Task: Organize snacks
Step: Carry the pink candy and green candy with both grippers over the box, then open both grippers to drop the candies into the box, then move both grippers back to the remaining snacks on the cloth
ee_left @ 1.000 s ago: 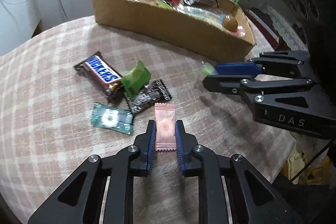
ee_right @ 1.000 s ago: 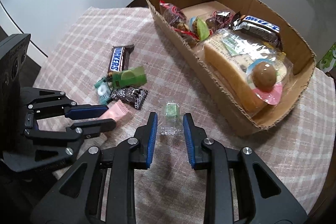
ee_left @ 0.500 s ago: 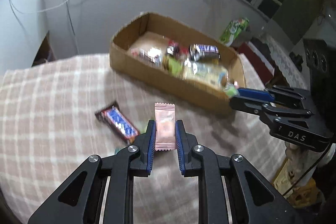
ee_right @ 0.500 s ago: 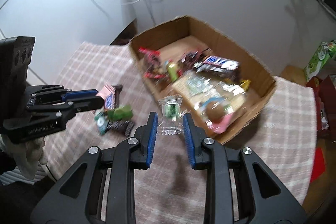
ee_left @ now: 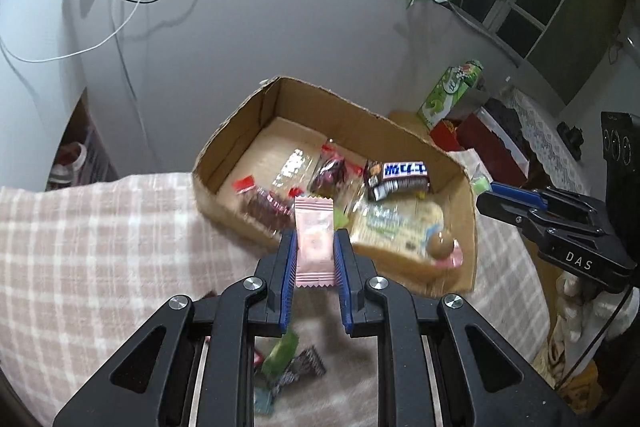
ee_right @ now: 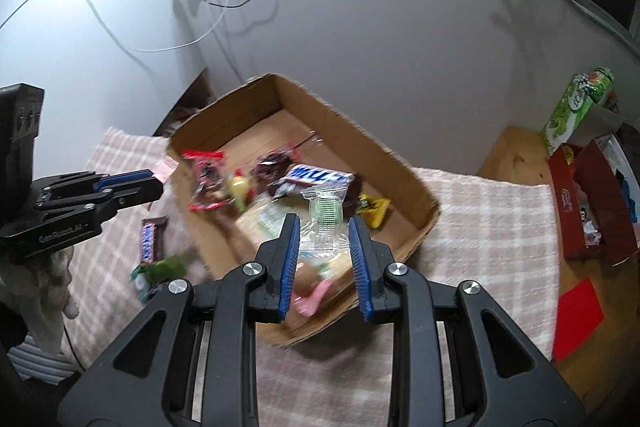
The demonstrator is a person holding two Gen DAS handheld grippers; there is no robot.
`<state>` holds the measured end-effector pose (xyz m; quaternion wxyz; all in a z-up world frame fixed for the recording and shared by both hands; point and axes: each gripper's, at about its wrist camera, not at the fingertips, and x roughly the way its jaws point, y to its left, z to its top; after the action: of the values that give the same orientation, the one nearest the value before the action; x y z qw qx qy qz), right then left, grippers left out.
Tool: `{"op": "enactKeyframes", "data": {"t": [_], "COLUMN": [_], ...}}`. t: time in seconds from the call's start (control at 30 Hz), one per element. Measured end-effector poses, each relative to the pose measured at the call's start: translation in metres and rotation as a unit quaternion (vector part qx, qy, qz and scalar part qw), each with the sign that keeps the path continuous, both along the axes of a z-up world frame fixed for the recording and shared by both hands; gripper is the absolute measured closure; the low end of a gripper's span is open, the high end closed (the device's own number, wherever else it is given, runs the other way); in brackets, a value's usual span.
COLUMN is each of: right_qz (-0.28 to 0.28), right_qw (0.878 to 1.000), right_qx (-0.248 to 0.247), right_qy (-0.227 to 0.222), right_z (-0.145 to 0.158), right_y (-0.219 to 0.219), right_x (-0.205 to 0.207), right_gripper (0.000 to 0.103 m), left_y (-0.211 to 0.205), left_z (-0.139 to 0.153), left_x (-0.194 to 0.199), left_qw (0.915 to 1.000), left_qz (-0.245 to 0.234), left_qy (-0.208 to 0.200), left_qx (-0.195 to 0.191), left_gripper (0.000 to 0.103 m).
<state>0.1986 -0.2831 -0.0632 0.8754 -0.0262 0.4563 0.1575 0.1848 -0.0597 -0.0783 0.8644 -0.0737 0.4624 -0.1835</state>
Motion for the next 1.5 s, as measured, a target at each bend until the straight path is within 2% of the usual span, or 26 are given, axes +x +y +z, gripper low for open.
{"op": "enactKeyframes", "data": {"t": [0.3, 0.63, 0.67, 0.7, 0.77, 0.8, 0.83, 0.9, 1.23, 1.33, 1.5], "right_qz": [-0.024, -0.023, -0.023, -0.024, -0.027, -0.028, -0.028, -0.028, -0.010, 0.002, 0.025], "right_qw": [0.999, 0.999, 0.999, 0.999, 0.999, 0.999, 0.999, 0.999, 1.000, 1.000, 1.000], "right_qx": [-0.012, -0.021, -0.021, -0.023, -0.024, -0.022, -0.021, -0.020, -0.004, 0.004, 0.013], "right_qy": [0.021, 0.028, 0.028, 0.025, 0.019, 0.017, 0.018, 0.018, 0.013, 0.006, -0.001], "right_z": [-0.014, -0.022, -0.022, -0.021, -0.020, -0.019, -0.019, -0.018, -0.011, -0.006, 0.002], "right_y": [-0.013, -0.009, -0.009, -0.009, -0.010, -0.010, -0.010, -0.010, 0.002, 0.009, 0.023], "right_x": [0.028, 0.031, 0.031, 0.030, 0.028, 0.028, 0.028, 0.027, 0.012, 0.003, -0.011], "right_gripper": [0.077, 0.076, 0.072, 0.060, 0.046, 0.046, 0.046, 0.046, 0.046, 0.046, 0.046], "left_y": [-0.018, -0.028, -0.030, -0.030, -0.031, -0.032, -0.032, -0.032, -0.016, -0.006, 0.025], "left_z": [-0.002, -0.007, -0.007, -0.007, -0.007, -0.007, -0.007, -0.007, 0.000, 0.005, 0.010], "left_x": [0.025, 0.031, 0.031, 0.031, 0.032, 0.032, 0.032, 0.032, 0.025, 0.019, 0.008], "left_qw": [0.9999, 0.9997, 0.9996, 0.9996, 0.9995, 0.9995, 0.9994, 0.9995, 0.9998, 0.9998, 0.9999], "left_qz": [-0.005, -0.017, -0.019, -0.021, -0.021, -0.022, -0.022, -0.018, -0.013, -0.016, 0.007], "left_qy": [0.000, 0.014, 0.015, 0.016, 0.020, 0.022, 0.023, 0.022, 0.017, 0.010, 0.007], "left_qx": [0.012, 0.010, 0.011, 0.010, 0.011, 0.011, 0.013, 0.014, -0.001, 0.004, -0.007], "left_gripper": [0.086, 0.085, 0.085, 0.085, 0.084, 0.082, 0.073, 0.066, 0.066, 0.066, 0.066]}}
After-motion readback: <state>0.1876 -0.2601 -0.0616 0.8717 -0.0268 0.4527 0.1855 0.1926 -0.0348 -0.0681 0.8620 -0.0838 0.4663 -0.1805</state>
